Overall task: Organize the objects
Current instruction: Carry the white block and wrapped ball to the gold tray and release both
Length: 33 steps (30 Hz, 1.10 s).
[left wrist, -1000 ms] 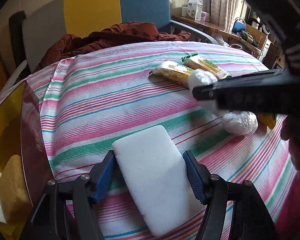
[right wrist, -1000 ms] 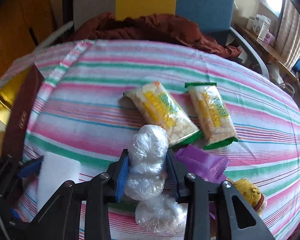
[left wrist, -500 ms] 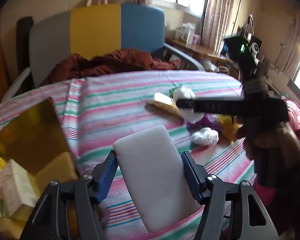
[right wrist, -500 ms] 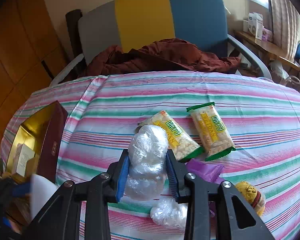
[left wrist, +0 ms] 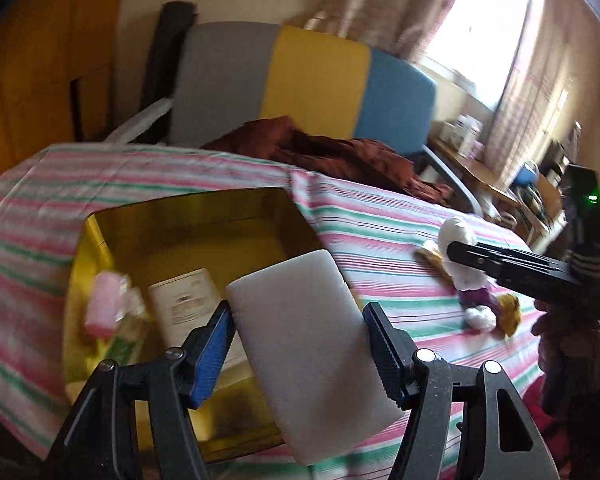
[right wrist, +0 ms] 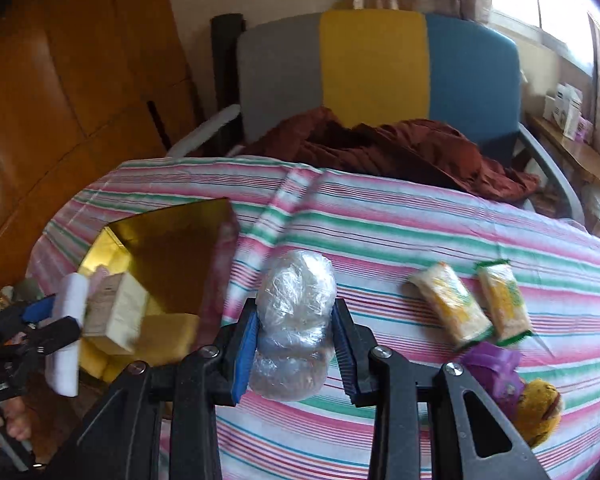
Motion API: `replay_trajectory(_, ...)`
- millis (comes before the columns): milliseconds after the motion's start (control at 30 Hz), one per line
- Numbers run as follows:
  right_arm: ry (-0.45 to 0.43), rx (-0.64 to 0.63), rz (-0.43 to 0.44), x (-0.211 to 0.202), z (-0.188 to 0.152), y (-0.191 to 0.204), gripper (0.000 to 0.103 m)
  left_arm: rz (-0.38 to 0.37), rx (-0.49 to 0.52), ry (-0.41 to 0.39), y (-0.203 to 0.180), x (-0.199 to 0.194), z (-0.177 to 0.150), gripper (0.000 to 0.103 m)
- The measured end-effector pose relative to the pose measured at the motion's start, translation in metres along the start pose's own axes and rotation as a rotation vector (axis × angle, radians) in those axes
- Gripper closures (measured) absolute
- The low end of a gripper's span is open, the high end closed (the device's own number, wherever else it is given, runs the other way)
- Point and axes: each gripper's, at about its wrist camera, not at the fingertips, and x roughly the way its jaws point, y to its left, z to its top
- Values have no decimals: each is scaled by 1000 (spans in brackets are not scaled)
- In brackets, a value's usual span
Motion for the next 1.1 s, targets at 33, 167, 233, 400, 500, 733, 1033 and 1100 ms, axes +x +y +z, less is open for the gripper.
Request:
replay_trajectory(33,-1,-12,21,2,3,13,68,2,-22,2,9,-1,-2,37)
replay_trajectory(167,12,-47,68,14,10,51,68,-8,-87,5,31,-5,-6,37)
replay_trajectory(233,23,-51,83,20,13,64,68,-16,-101,2,38,-5,-4,37)
replay_trajectory(400,38,-48,100,36,21,89,68,-37,-134,-3,54,1,16,37)
replay_trajectory(500,48,-30,103,45,25,93,68,-33,-154,-19,62,11,36,37)
replay_trajectory(733,79,-37,51,75,25,102,45,-15,-173,24,69,61,86,25)
replay_trajectory(1033,112,-23,2,81,6,95,33,46,-207,45,86,53,56,21)
replay_trajectory(1100,109,-15,-8,76,3,96,25,68,-213,38,91,44,45,21)
